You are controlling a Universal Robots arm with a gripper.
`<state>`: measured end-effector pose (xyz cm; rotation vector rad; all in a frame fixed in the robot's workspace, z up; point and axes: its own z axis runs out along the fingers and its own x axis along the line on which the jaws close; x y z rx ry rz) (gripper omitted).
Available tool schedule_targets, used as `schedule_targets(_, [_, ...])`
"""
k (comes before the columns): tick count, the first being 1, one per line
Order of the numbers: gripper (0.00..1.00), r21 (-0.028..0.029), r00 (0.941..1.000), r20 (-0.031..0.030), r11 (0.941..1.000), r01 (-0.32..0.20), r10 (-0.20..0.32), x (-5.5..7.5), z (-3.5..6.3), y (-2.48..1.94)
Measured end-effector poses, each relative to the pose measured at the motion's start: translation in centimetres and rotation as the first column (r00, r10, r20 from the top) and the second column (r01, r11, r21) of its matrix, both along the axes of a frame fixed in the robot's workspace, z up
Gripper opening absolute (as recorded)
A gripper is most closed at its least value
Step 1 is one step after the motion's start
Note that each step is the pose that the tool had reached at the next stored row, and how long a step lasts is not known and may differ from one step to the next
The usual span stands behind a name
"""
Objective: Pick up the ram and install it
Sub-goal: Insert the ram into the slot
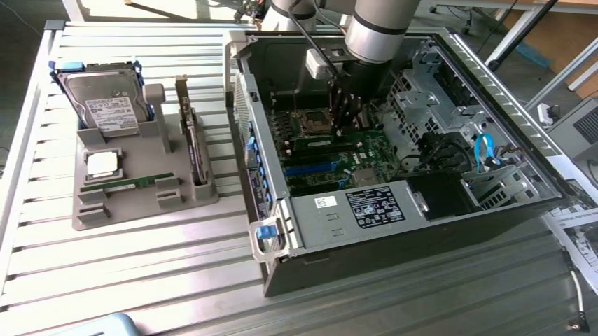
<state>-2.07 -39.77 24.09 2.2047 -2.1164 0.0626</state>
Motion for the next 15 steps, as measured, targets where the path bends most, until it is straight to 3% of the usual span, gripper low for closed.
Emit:
schedule_targets(12, [0.14,0.0012,1.0000,-0.0001,1.0000,0.000,0.000,0.00,-0.40,0.12])
schedule_targets(15, [0.14,0.0011,1.0000,-0.0001,1.0000,0.000,0.000,0.06,-0.51,0.42])
